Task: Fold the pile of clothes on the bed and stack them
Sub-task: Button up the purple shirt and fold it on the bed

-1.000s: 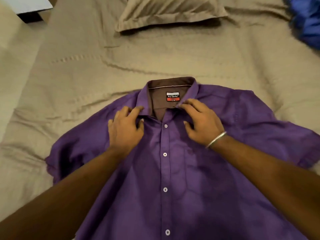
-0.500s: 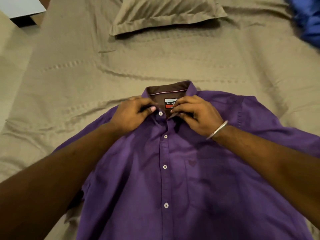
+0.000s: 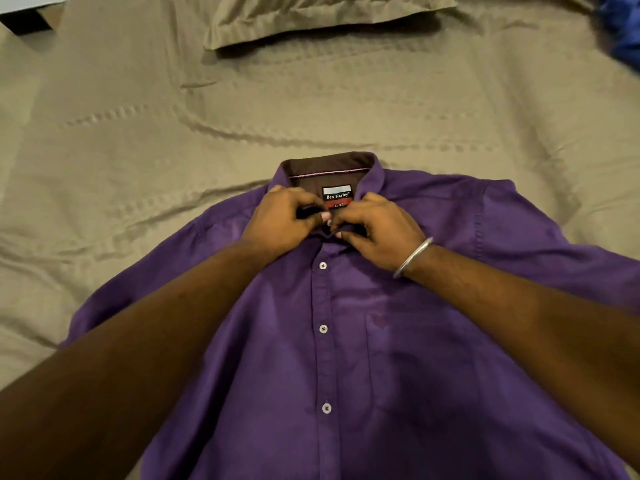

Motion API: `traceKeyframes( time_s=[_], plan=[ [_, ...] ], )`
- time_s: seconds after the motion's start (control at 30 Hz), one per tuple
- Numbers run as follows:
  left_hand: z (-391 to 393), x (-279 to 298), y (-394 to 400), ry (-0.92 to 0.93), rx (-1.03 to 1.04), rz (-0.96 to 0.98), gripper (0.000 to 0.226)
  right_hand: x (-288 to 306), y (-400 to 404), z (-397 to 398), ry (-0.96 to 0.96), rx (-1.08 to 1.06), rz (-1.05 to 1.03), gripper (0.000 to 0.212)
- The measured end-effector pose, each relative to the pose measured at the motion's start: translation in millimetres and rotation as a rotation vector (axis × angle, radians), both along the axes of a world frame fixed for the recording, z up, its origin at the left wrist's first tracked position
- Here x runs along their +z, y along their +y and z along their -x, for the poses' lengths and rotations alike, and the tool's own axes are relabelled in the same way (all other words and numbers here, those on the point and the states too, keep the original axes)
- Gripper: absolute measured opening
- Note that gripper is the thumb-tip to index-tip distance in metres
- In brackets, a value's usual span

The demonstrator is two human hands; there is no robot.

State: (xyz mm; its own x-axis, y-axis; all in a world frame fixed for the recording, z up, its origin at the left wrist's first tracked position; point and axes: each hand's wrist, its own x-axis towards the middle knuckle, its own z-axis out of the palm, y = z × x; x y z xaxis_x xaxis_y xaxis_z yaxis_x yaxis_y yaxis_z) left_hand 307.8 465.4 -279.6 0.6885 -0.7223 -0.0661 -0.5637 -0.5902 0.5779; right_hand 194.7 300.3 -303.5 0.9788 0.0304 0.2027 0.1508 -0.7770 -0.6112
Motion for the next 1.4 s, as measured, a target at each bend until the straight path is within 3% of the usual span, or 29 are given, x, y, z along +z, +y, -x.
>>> traceKeyframes(
  time_s=[0.1,0.23,0.37,0.53,0.67,0.77,0.83,0.9,1.07,1.23,1.4],
  plan=[
    [-1,-3,-3,0.172,0.112,0.022,0.014,-11,11,-2,-0.065,-0.065,-0.022,0.013],
    [-6,-30,3,0.379,0.136,0.090,0.027,-19,22,3,-0.157,-0.184,-0.049,0.020],
    [-3,-38,1,0.460,0.147,0.127,0.040,-27,25,10,-0.161,-0.322,-0.090,0.025],
    [-1,-38,2,0.509,0.152,0.121,0.038,-37,28,10,-0.253,-0.333,-0.068,0.025],
    [4,-28,3,0.746,0.146,0.292,0.022,-47,28,8,-0.268,-0.293,-0.016,0.026],
    [9,-31,6,0.676,0.088,0.341,0.032,-48,28,8,-0.264,-0.271,-0.003,0.027],
    [8,-34,6,0.653,0.117,0.356,0.025,-49,28,8,-0.269,-0.272,-0.014,0.025],
    [8,-35,6,0.670,0.137,0.367,0.013,-50,28,8,-0.287,-0.288,-0.043,0.022],
    [9,-36,7,0.689,0.137,0.367,0.010,-48,30,8,-0.318,-0.295,-0.104,0.022],
    [8,-33,7,0.810,0.137,0.424,0.013,-44,31,6,-0.302,-0.257,-0.090,0.021],
    [7,-33,11,0.801,0.071,0.454,0.018,-43,30,10,-0.295,-0.244,-0.086,0.012]
  ],
)
